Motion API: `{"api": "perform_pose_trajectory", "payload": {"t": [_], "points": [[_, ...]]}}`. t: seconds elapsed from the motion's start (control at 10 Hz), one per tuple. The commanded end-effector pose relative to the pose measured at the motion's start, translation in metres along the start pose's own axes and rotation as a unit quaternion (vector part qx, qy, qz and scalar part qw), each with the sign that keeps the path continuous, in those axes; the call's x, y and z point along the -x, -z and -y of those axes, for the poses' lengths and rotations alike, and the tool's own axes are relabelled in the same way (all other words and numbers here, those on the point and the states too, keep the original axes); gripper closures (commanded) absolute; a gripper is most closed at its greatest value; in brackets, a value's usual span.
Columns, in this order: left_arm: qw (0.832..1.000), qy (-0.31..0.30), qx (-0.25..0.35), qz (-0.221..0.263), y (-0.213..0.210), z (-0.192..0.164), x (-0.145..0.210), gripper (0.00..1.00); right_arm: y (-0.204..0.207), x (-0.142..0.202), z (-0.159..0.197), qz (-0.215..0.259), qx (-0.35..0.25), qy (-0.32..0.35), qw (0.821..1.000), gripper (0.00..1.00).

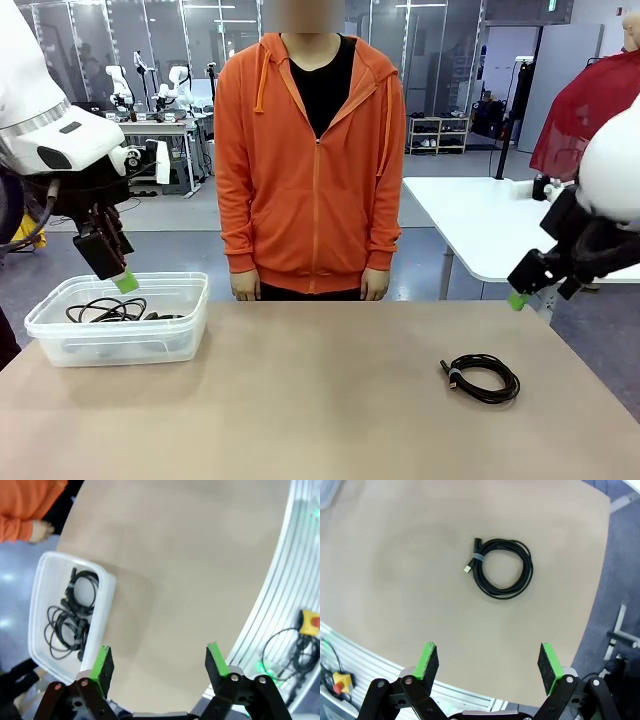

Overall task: Organize and store the cables.
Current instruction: Place the USB Extension Cable into the Organizing box.

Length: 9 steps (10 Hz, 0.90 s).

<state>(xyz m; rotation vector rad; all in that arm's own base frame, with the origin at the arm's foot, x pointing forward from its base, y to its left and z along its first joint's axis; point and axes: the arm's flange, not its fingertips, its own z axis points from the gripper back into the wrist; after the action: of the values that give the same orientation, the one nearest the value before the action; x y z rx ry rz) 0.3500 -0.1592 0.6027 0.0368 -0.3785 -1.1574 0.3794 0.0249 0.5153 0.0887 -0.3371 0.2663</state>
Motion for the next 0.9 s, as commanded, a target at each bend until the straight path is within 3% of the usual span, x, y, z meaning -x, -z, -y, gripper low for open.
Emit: {"api": "perform_pose_trajectory", "payload": {"t": [0.0,0.1,0.2,0.7,0.8], "points": [[0.997,-0.059,-0.055,0.005,-0.007,0.011,0.014,0.07,0.028,0.003,-0.012,-0.012,0.027,0.052,0.998,0.00],[0.996,-0.064,-0.064,0.012,-0.006,0.006,0.017,0.07,0.039,0.004,-0.011,-0.024,0.031,0.053,0.998,0.00],[0.999,-0.032,-0.021,0.002,-0.007,0.005,0.005,0.07,0.017,0.003,0.001,-0.007,0.005,0.023,1.000,0.00],[0.999,-0.032,-0.021,0.002,-0.007,0.005,0.005,0.07,0.019,0.002,-0.002,-0.005,0.010,0.033,0.999,0.00],[0.999,-0.032,-0.021,0.002,-0.007,0.005,0.005,0.07,0.052,-0.015,-0.013,-0.001,-0.001,0.064,0.998,0.00]]}}
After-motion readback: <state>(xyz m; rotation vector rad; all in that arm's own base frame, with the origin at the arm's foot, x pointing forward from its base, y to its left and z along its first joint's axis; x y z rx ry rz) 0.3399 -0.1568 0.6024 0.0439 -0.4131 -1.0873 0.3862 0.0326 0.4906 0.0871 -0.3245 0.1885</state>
